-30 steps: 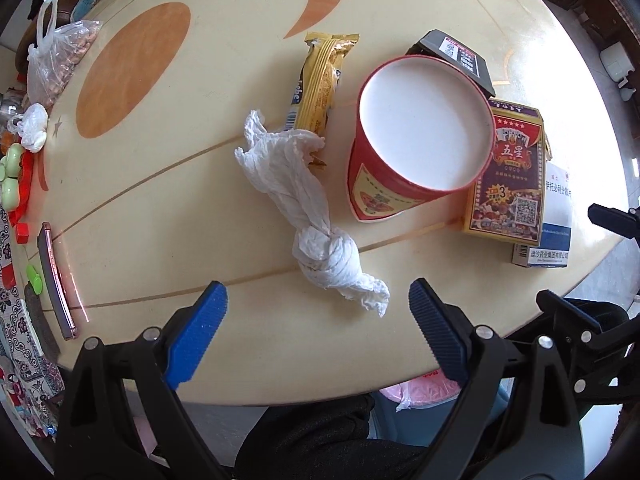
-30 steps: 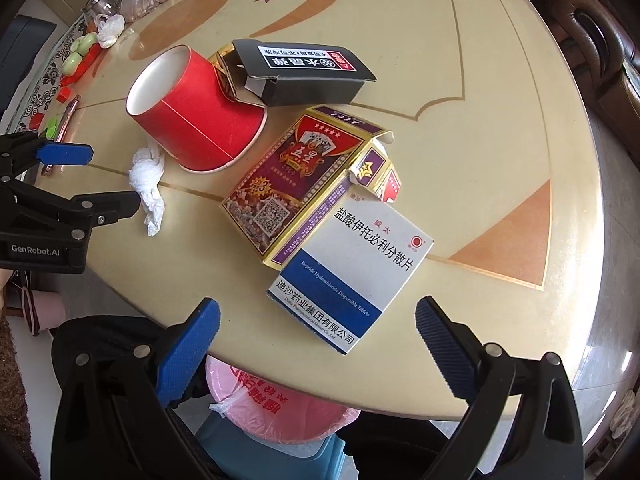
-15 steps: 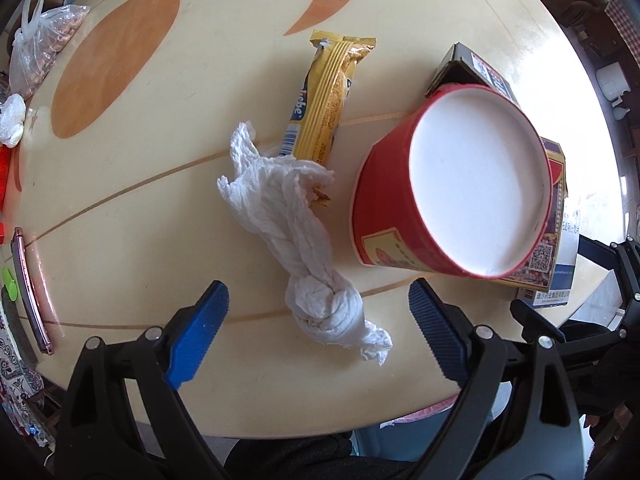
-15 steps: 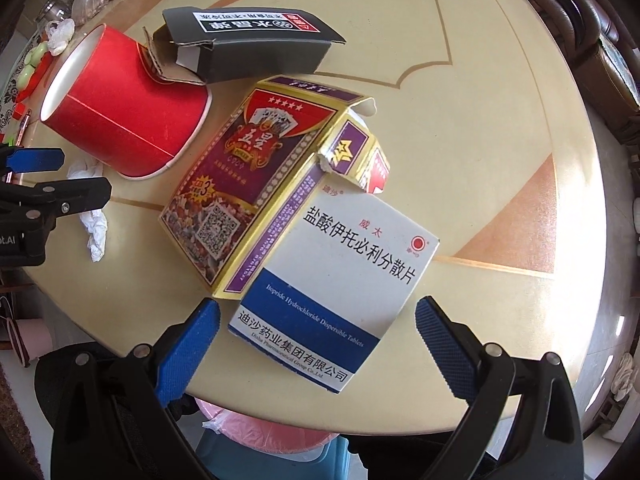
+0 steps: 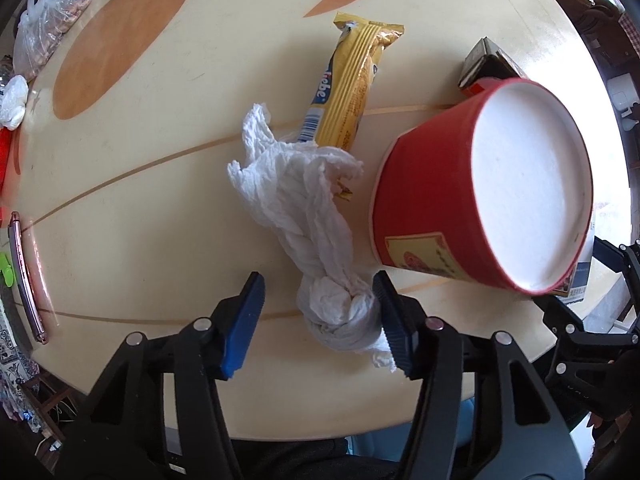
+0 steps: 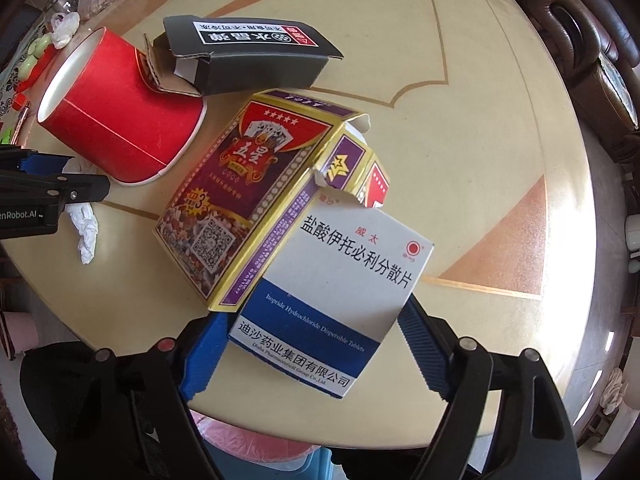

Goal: Collect trash
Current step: 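Close left gripper on the white tissue while right gripper closes on the white-blue medicine box, then lift the tissue in left gripper while right gripper carries the white box over the bin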

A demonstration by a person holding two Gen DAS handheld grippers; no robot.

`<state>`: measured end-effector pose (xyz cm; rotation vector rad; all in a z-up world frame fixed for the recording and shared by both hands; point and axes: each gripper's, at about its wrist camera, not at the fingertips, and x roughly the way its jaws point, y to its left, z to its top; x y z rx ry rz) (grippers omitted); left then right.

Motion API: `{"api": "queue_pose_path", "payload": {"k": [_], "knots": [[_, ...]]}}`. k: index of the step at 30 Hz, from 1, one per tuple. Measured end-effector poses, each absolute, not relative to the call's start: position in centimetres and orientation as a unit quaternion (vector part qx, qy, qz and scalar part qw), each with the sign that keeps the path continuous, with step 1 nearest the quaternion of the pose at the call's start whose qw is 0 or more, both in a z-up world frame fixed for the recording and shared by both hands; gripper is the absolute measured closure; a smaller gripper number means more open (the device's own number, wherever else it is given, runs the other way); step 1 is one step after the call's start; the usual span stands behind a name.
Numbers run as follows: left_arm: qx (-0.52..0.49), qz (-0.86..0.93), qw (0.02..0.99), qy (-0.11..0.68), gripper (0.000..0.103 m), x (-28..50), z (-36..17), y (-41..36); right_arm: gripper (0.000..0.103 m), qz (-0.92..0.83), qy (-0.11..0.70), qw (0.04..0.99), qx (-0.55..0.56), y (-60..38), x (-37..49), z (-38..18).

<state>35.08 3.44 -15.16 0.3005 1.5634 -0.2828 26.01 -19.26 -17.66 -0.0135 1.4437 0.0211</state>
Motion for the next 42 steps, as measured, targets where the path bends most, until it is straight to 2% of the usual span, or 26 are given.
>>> {"api": "queue_pose_path", "payload": {"k": [1,2,3,6,15,28,42], "knots": [[0.134,-0.125,0.691,0.699,0.056,35.0,-15.0,3.7,0.028,0.012,0.661,0.75,-0.009,-18.9,26.0,-17.5],[0.132,-0.123,0.691,0.7,0.066,34.9,-14.8,4.0,0.029,0.015,0.662,0.749,-0.011,-18.5,25.6,-17.4],[0.131,-0.123,0.689,0.702,0.07,34.3,-14.7,3.9,0.031,0.016,0.663,0.748,-0.012,-18.5,25.5,-17.3],[0.128,-0.127,0.688,0.703,0.072,33.8,-14.3,4.4,0.033,0.02,0.663,0.748,-0.017,-18.5,25.1,-17.1],[0.15,-0.133,0.698,0.687,0.073,30.4,-12.6,5.7,0.033,0.009,0.655,0.755,-0.037,-20.8,23.7,-15.7],[0.17,-0.123,0.71,0.672,0.074,30.1,-12.1,3.0,0.033,-0.014,0.632,0.774,-0.014,-24.1,22.0,-12.3],[0.182,-0.131,0.735,0.64,0.074,25.9,-6.2,1.0,0.033,0.001,0.583,0.812,-0.026,-23.7,17.4,-6.0]]}}
